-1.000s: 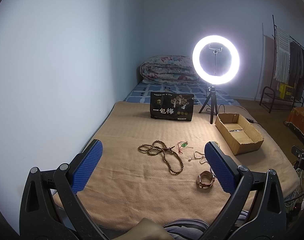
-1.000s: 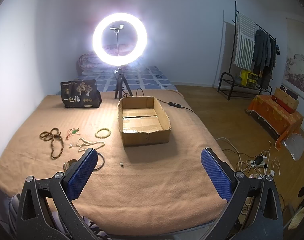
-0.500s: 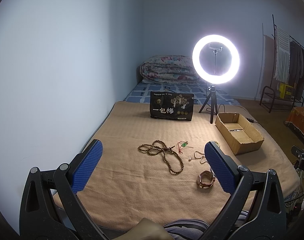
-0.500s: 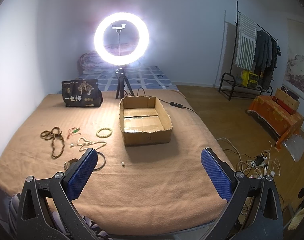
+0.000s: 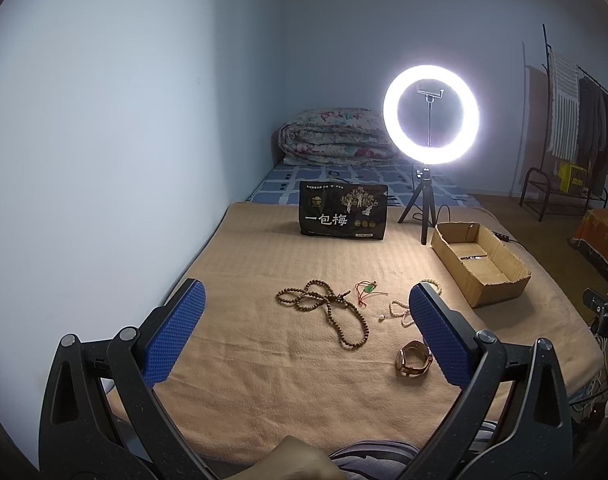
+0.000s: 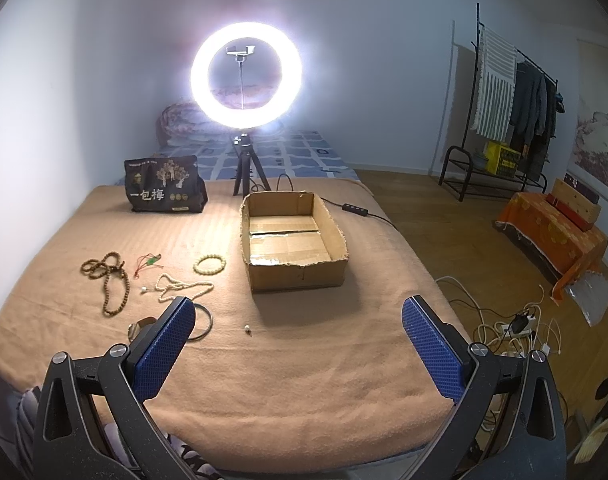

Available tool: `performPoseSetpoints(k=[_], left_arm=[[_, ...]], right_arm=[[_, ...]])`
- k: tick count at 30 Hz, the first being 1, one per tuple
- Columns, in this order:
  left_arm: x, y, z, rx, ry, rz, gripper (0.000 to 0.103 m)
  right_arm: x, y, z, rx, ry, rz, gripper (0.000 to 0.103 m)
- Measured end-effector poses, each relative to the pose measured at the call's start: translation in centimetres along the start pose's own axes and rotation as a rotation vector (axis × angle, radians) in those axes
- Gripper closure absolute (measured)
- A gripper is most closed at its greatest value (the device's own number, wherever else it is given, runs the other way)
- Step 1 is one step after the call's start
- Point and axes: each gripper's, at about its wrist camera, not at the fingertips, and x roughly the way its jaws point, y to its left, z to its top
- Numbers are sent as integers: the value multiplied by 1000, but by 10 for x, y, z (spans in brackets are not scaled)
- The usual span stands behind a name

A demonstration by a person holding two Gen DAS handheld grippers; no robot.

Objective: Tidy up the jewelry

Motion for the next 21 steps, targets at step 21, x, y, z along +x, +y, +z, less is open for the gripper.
performPoseSetpoints(k=[21], left_arm=[[68,39,-15,-35,105,8,0]], right_arm=[[35,19,-1,-92,3,83,0]])
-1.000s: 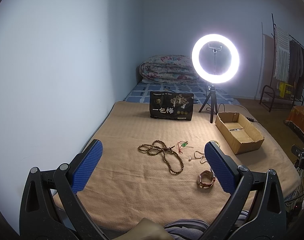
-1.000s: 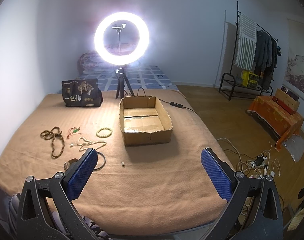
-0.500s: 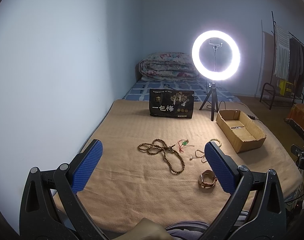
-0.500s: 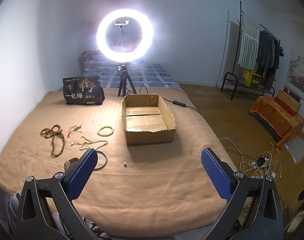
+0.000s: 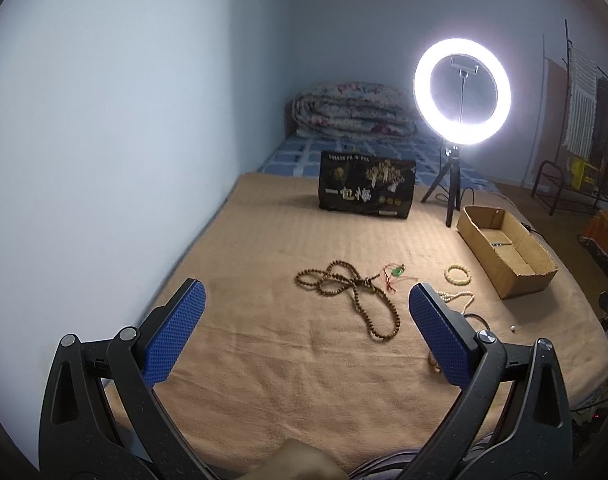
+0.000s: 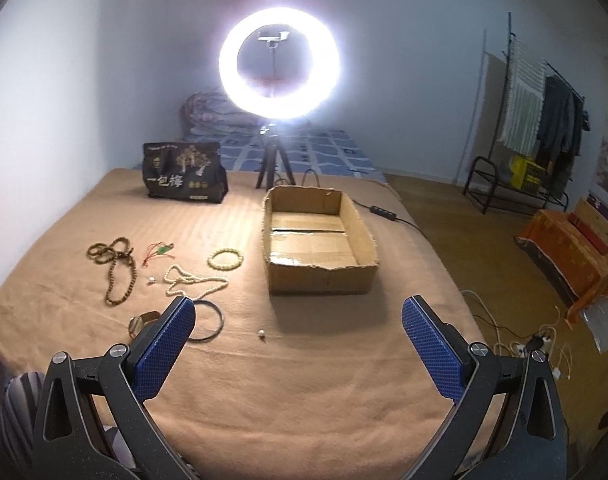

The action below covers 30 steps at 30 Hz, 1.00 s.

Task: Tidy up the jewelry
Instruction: 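Grasp the brown bead mala with the left tool while the right tool grasps the red-strap watch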

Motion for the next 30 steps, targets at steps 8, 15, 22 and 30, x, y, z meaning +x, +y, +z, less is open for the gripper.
performPoseSetpoints(k=[8,15,22,30], left_arm=[[58,5,-6,-7,116,-93,2],[108,-7,-13,32,201,-155,12],[179,-17,1,51,304,-250,16],[274,-20,14,10,428,-265,21]], right_arm=[[33,28,4,-113,51,162,0],[86,51,-4,-153,226,370,0],[125,67,-11,-108,367,511,18],[135,81,-11,-160,400,542,28]])
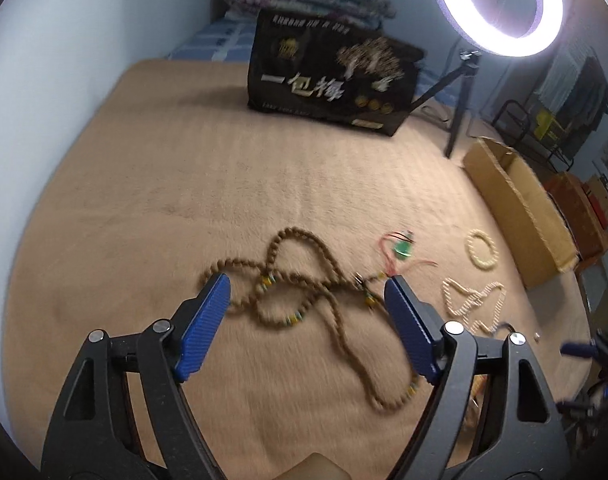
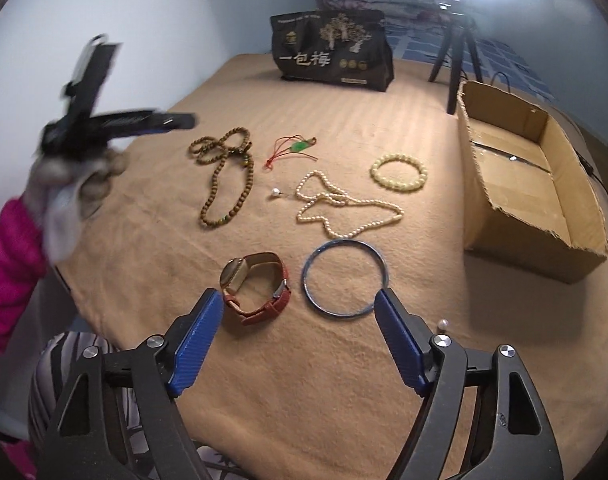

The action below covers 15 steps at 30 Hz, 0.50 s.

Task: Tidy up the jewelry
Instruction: 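Grasp the brown bead mala with the left tool while the right tool grasps the red-strap watch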

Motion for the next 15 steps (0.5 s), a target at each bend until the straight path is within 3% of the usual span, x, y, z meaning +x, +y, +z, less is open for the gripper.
performPoseSetpoints(k=[2,4,8,12,15], left_arm=[[19,2,8,5,34,21,21],[35,5,13,0,57,38,21],[62,13,15,-26,120,1,21],[68,12,10,-34,133,-27,21],[68,3,1,-16,174,-57,32]], right_arm=[[4,0,2,-7,12,2,38],[8,0,3,-6,19,6,40],[13,0,4,-4,24,14,41],[18,0,4,1,35,32,54],[21,1,4,4,43,35,60]])
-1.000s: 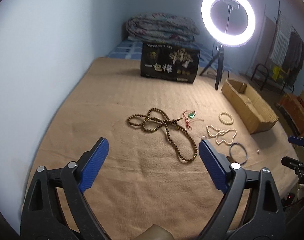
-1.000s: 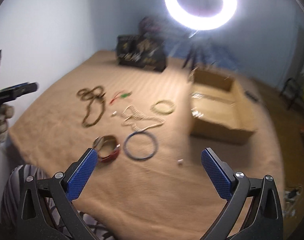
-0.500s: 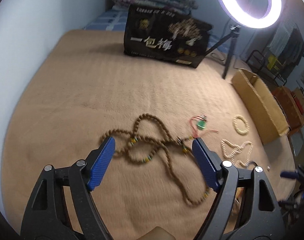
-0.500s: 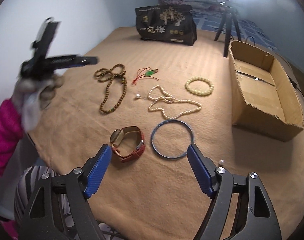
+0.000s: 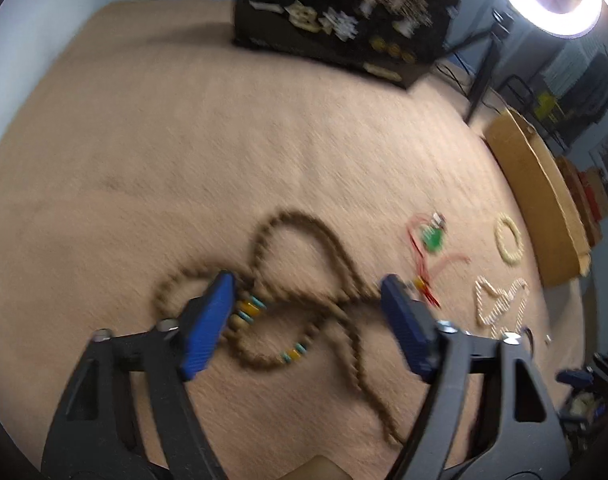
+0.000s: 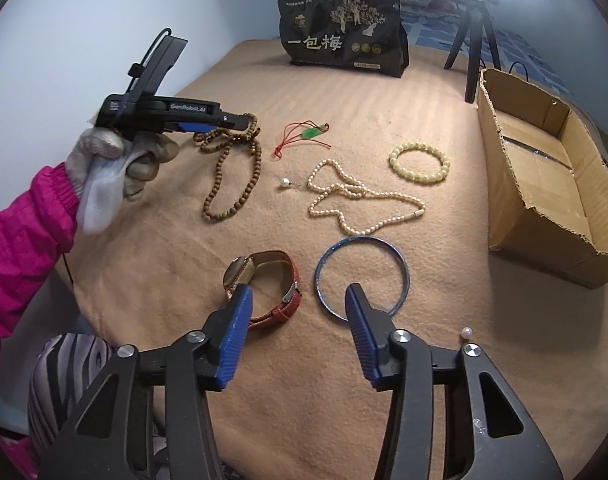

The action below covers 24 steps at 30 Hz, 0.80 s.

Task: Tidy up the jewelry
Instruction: 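Grasp the brown bead mala with the left tool while the right tool grasps the red-strap watch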

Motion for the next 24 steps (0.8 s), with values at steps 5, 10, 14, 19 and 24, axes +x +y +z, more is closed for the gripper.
performPoseSetpoints(k=[5,10,14,19,24], left_arm=[[2,-30,-18,178,-4,155,41],[2,-35,-22,201,-9,219,50],[2,-32,-20,198,-21,233,63],[3,-33,-20,218,-46,243,74],[0,-29,-20,195,-63,227,87]], right_arm=[[4,2,1,14,8,21,65],[9,9,0,-11,39,25,65],[18,6,0,12,70,36,65],[28,6,1,24,93,41,69],[41,13,7,-2,125,18,78]])
